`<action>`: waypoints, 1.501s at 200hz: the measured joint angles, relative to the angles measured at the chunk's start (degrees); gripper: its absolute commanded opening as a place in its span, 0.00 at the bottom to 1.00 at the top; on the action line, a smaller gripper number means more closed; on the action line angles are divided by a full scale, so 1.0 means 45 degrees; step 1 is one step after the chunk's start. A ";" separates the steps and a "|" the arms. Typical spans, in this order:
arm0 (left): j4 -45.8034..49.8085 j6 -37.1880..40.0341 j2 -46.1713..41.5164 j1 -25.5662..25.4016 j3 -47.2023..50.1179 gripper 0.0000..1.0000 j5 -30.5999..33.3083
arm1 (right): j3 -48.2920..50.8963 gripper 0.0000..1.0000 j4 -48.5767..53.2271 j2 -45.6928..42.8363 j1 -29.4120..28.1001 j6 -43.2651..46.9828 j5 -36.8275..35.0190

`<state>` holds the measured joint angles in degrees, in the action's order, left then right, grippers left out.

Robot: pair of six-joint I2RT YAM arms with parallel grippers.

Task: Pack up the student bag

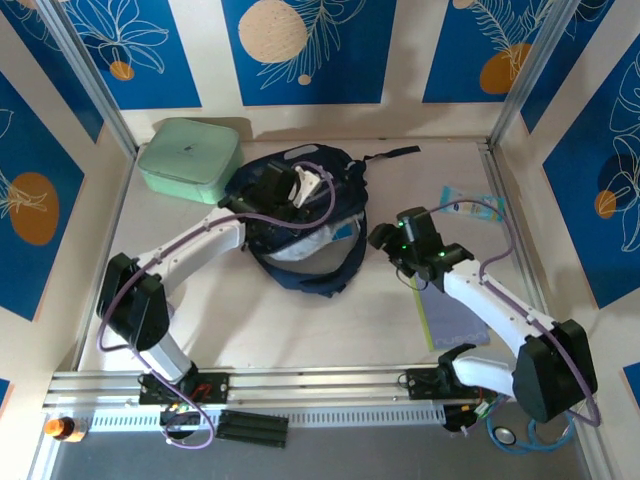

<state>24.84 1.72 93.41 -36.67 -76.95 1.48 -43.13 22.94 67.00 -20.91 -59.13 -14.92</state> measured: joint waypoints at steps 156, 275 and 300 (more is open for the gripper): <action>-0.2934 -0.5814 0.1161 -0.2064 0.0622 1.00 -0.1899 | 0.1093 0.82 0.1326 0.2035 0.4075 0.0461 0.2521; -0.2919 -0.8573 0.3832 -0.2327 -0.2045 0.96 -0.3599 | -0.2288 0.77 -0.0918 0.6445 0.4483 0.0010 0.3390; -0.3308 -0.9700 0.4731 -0.2608 -0.2531 0.94 -0.4362 | -0.3687 0.76 -0.0544 0.7397 0.4954 0.0612 0.3429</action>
<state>9.96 -41.93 114.69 -48.40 -88.33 -18.15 -59.72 20.49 100.29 1.39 -56.38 0.51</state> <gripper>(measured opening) 0.948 0.763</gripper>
